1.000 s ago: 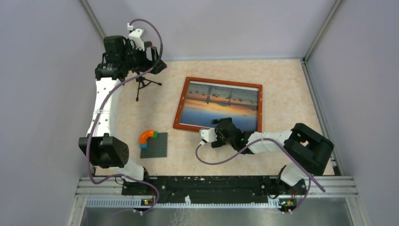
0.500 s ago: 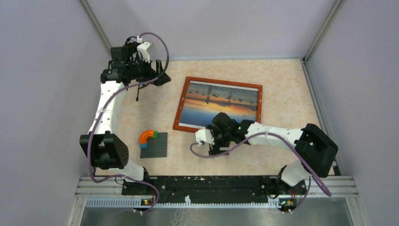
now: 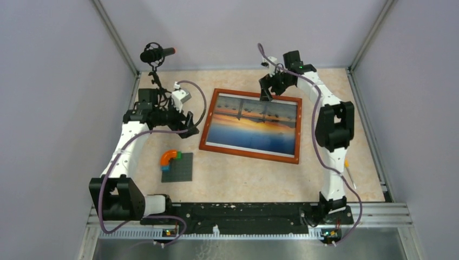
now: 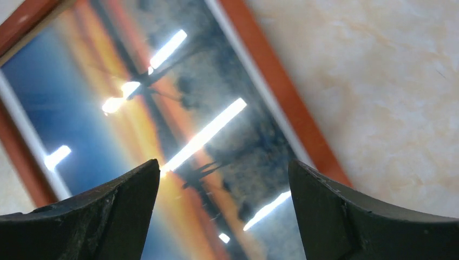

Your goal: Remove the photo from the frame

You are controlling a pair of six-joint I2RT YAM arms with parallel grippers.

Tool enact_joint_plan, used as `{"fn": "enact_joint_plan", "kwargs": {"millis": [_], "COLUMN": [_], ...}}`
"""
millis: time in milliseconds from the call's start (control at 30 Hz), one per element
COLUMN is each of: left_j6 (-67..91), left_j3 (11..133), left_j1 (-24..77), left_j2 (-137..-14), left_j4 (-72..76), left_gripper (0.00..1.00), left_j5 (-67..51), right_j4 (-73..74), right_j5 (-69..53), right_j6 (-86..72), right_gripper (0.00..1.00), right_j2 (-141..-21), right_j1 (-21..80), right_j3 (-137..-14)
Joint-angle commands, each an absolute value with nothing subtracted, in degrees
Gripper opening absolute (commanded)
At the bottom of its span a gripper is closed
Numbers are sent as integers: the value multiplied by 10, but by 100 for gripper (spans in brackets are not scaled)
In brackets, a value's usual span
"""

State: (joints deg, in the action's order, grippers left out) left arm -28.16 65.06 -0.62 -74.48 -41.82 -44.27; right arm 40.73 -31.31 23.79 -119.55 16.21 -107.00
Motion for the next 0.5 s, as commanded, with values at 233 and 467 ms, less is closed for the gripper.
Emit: {"fn": "enact_joint_plan", "kwargs": {"millis": [233, 467], "left_j6": [-388, -380], "left_j3": [599, 588], "left_j1": [67, 107], "left_j2": [-736, -739], "left_j4": [-457, -461], "left_gripper": [97, 97], "left_j5": [-384, -361], "right_j4": [457, 457], "right_j5": [-304, -310], "right_j6": [138, 130], "right_gripper": [88, 88], "right_j2": [-1398, -1453], "right_j1": [104, 93], "right_j3": [-1301, -1309]}}
